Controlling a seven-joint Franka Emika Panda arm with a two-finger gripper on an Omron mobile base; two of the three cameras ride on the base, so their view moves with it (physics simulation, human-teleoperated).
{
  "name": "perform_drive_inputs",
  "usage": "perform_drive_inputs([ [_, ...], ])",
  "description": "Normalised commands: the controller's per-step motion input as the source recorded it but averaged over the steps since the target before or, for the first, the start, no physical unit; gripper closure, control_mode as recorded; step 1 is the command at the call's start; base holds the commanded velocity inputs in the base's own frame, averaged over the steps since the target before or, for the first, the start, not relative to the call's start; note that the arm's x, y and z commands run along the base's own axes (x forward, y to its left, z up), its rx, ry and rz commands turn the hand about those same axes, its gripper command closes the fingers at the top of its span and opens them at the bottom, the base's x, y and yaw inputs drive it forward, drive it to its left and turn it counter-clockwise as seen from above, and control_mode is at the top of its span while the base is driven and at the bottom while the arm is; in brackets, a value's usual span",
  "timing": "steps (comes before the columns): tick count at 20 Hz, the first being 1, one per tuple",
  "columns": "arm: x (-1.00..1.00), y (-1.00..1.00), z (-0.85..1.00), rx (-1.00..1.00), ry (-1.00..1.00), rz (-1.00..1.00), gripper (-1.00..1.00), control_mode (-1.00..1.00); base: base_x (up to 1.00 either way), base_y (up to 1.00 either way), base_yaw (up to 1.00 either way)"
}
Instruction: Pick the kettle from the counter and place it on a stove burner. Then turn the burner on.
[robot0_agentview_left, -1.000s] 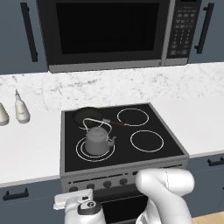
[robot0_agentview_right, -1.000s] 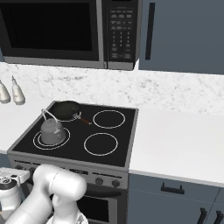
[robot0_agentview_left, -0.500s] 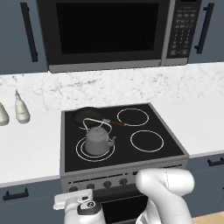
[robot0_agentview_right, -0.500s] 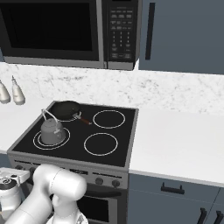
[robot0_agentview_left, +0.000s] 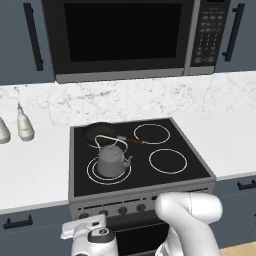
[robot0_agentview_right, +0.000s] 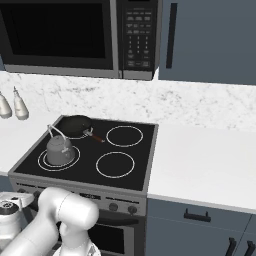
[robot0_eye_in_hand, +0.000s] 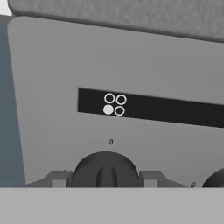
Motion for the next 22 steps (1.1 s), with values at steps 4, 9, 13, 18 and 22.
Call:
perform_drive_inputs([
  [4,-0.09,-0.02,0.00,-0.15,0.04,0.00,1.00,-1.00,0.00,0.00,0.00],
  [9,0.00,-0.01,-0.06,-0.14,0.00,0.00,1.00,-1.00,0.00,0.00,0.00],
  [13,-0.04,-0.03,-0.16,-0.13,-0.01,0.00,1.00,-1.00,0.00,0.00,0.00],
  [18,-0.03,-0.03,-0.22,-0.16,-0.05,0.00,1.00,-1.00,0.00,0.00,0.00],
  [22,0.00,-0.09,-0.23,-0.17,-0.05,0.00,1.00,-1.00,0.00,0.00,0.00],
])
